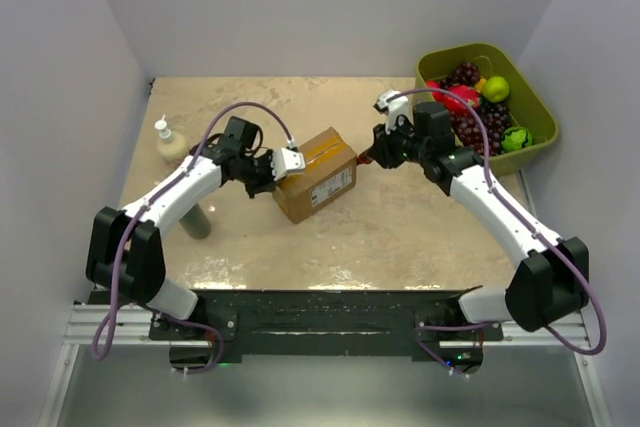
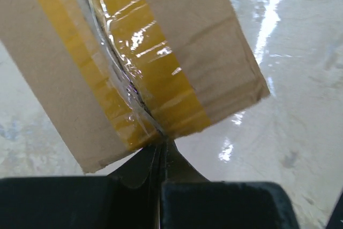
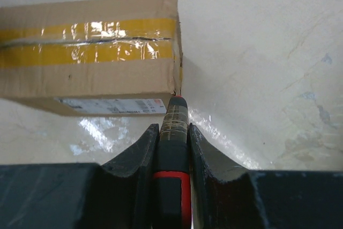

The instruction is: Unpack the express box

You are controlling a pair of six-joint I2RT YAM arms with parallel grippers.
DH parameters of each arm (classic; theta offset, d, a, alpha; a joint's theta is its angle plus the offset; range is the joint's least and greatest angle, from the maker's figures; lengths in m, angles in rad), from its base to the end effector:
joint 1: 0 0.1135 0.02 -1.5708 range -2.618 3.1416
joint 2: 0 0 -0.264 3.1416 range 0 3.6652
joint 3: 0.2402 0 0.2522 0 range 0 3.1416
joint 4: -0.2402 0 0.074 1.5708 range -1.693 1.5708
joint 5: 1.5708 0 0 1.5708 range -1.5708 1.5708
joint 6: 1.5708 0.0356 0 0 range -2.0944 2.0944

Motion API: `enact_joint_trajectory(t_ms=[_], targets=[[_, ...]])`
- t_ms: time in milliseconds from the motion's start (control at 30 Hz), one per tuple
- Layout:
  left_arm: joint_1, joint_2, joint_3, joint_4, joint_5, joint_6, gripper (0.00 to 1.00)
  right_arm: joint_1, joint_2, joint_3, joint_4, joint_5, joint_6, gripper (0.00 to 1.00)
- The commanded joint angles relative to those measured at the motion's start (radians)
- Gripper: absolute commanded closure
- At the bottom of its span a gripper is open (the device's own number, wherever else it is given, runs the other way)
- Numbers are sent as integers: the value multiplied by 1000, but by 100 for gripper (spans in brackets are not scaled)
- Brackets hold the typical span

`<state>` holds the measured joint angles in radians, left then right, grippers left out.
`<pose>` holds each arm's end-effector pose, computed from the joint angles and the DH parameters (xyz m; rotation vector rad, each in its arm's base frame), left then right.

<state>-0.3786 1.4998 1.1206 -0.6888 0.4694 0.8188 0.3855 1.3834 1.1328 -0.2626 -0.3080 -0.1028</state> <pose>0.2747 -0.1266 0.2492 1.5475 1.9937 -0.4465 0.2897 0.1292 0.3173 -0.6879 1.9786 0.4923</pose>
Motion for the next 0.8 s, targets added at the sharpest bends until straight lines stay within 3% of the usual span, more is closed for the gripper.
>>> enact_joint_trajectory(t_ms=[0, 100, 200, 233, 467, 533, 767], targets=[[-2, 69, 62, 201, -77, -61, 98, 23, -67, -11, -71, -187, -18, 100], [-2, 99, 77, 254, -92, -117, 89, 21, -86, -5, -145, -186, -37, 100], [-2, 119, 94, 281, -123, -167, 70, 21, -106, 12, -229, -139, -55, 100], [-2, 119, 94, 276, -136, -178, 55, 23, -112, 30, -242, -123, -55, 100], [56, -1, 50, 210, -115, -184, 23, 18, -130, 188, -389, 55, -58, 100], [84, -41, 65, 154, -43, -156, 0, 12, -92, 244, -379, 95, -61, 100], [121, -110, 55, 80, 299, -60, 0, -7, 87, 432, -317, 175, -52, 100]])
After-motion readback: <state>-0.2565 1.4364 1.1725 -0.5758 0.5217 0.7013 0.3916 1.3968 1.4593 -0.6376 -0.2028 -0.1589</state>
